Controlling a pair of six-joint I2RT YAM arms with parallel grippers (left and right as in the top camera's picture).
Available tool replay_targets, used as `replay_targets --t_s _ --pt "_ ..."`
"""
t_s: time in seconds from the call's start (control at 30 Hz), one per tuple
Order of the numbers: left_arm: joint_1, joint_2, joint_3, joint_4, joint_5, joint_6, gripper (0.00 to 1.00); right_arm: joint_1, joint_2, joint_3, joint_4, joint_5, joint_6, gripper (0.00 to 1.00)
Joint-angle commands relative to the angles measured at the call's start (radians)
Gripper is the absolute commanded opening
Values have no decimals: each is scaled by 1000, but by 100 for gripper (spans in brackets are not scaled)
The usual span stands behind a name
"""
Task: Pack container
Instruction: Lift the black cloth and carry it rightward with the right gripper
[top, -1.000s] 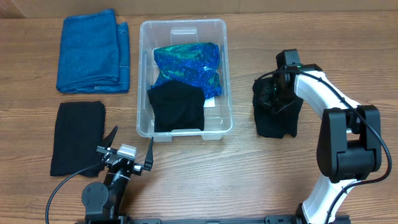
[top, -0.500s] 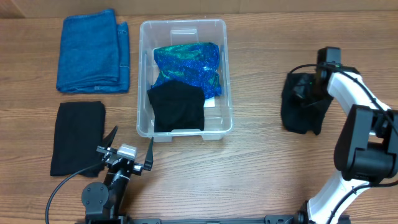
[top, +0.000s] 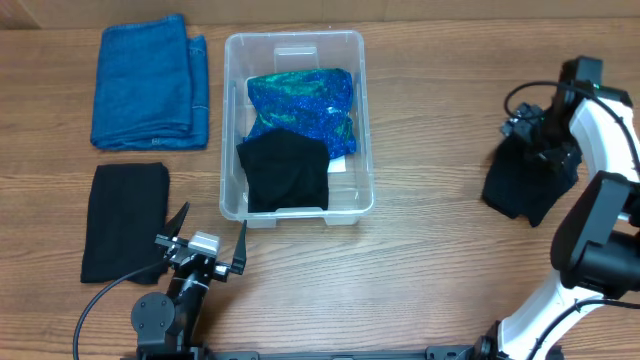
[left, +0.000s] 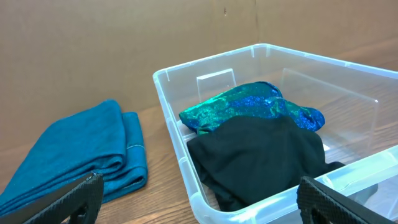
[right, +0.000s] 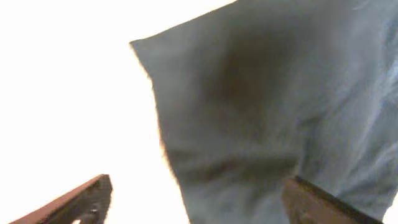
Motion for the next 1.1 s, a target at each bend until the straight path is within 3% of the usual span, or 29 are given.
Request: replay_targets --t_s 0.0,0.2,0.73,0.9,0.93,1.07 --pt "5 -6 -4 1 1 19 100 55 3 19 -63 68 -61 97" --pt "5 -7 -4 1 1 19 100 136 60 -8 -103 295 -57 100" --pt "5 -6 -4 1 1 19 100 134 173 -8 -95 380 -61 98" --pt "5 -6 -4 1 1 19 100 134 173 -8 -84 380 -53 67" --pt "5 -6 -4 1 1 19 100 134 173 -8 -78 379 -53 51" --pt "5 -6 -4 1 1 19 100 134 173 -8 -69 376 -53 31"
